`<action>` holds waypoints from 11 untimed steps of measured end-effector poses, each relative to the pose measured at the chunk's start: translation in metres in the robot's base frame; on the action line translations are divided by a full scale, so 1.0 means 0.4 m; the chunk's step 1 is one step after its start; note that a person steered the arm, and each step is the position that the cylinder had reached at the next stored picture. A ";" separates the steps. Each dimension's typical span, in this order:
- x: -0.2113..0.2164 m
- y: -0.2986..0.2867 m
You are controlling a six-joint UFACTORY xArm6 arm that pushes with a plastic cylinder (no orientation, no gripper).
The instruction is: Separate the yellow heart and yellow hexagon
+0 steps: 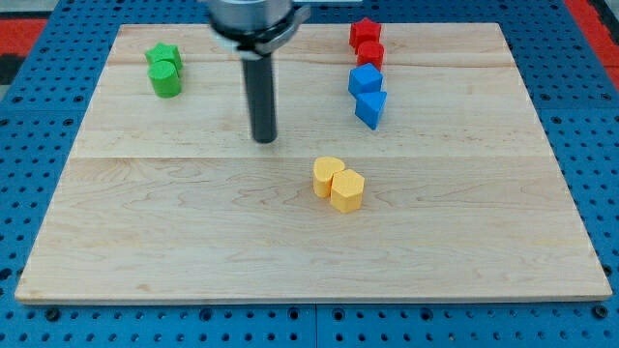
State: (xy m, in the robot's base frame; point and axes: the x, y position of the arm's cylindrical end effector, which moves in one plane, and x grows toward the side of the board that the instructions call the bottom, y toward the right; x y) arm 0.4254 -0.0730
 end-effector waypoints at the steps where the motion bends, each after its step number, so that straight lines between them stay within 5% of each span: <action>1: 0.102 -0.015; 3: 0.201 0.080; 11: 0.120 0.284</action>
